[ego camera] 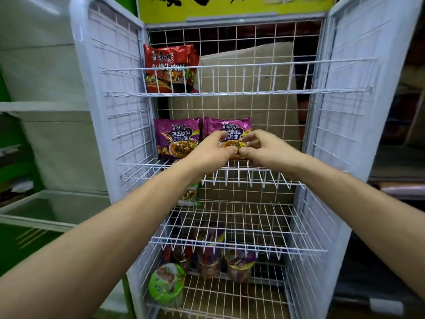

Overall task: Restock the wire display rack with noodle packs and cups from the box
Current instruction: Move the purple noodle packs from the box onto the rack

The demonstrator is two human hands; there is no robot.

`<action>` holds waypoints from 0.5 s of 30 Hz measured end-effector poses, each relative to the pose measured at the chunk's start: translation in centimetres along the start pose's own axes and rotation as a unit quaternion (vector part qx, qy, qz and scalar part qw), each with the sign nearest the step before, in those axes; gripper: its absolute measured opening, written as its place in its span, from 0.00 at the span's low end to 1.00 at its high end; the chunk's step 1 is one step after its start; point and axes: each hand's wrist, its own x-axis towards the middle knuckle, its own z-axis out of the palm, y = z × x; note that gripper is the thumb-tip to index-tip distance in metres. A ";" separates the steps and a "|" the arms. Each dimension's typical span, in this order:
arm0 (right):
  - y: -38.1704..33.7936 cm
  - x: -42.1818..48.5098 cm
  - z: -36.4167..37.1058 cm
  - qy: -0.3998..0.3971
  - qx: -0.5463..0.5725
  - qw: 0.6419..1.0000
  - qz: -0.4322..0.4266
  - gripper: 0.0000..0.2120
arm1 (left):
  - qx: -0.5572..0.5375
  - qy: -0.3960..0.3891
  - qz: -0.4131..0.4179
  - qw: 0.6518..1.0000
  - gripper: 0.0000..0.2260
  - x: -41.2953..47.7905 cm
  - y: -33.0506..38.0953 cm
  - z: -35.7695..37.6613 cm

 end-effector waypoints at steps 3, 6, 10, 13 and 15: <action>-0.3 -2.4 0.1 0.015 -0.002 1.000 -0.019 0.19 | 0.008 0.006 0.056 0.998 0.22 -2.5 0.7 0.6; 0.0 -4.2 0.5 0.042 0.007 0.998 -0.041 0.12 | 0.018 0.011 0.109 0.994 0.18 -4.1 0.9 2.2; 1.9 -6.2 1.2 0.068 0.026 0.997 -0.026 0.12 | -0.027 -0.007 0.118 0.993 0.18 -5.3 -0.3 4.7; 4.2 -7.5 2.1 0.060 0.054 0.997 0.009 0.12 | -0.053 -0.036 0.110 0.992 0.17 -5.9 -2.0 6.8; 6.0 -8.3 3.0 0.058 0.060 0.996 0.031 0.12 | -0.052 -0.050 0.108 0.992 0.17 -6.4 -3.5 8.4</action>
